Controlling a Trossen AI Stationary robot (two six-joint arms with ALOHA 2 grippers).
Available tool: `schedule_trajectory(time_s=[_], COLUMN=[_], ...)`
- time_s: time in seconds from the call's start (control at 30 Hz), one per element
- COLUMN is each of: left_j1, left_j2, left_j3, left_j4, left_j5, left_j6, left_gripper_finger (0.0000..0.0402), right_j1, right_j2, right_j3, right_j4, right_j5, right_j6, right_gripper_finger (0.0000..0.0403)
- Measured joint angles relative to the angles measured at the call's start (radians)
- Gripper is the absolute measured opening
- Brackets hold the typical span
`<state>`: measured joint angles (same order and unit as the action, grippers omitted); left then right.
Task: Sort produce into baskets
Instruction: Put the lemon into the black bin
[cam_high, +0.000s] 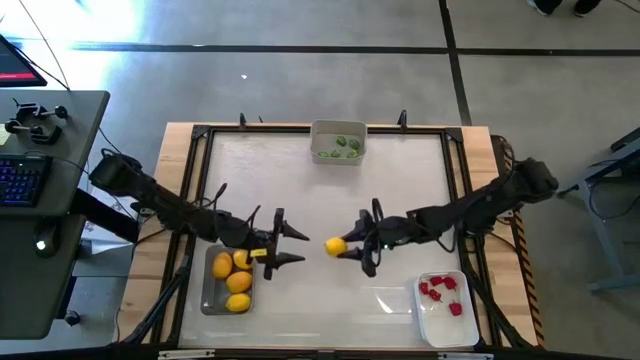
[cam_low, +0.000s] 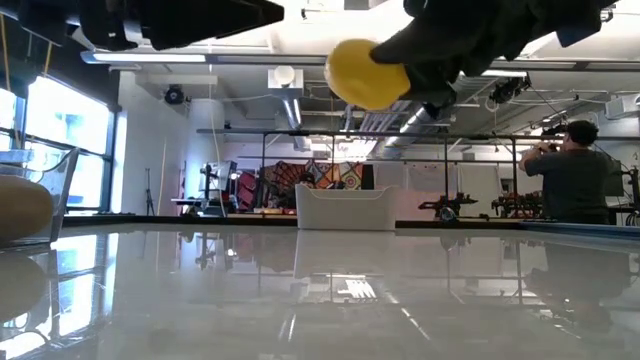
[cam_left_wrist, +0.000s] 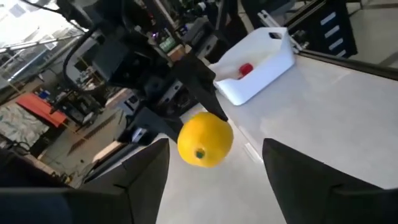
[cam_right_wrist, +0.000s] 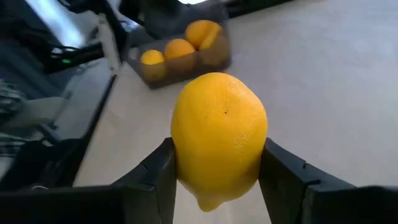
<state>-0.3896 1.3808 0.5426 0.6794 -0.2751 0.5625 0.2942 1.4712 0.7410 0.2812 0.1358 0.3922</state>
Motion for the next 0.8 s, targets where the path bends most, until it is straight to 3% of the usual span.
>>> schedule_trajectory(time_s=[0.17,0.5,0.8], left_j1=[-0.025,-0.040,-0.043], left_j2=[0.091,0.244,0.260], left_j3=[0.064,0.177,0.193], left_j4=[0.000,0.009,-0.001], left_j5=[-0.003,-0.073,-0.129], left_j6=[0.008,0.038,0.052], left_gripper_finger=[0.0250,0.0250,0.0250], right_j1=[0.003,0.003,0.009], right_j2=[0.042,0.046,0.068], right_j3=[0.000,-0.001,0.000], right_j4=[0.103,0.131,0.188], right_j5=[-0.059,-0.082,-0.105], right_j6=[0.000,-0.003,0.006], right_gripper_finger=[0.0162,0.0163,0.0163])
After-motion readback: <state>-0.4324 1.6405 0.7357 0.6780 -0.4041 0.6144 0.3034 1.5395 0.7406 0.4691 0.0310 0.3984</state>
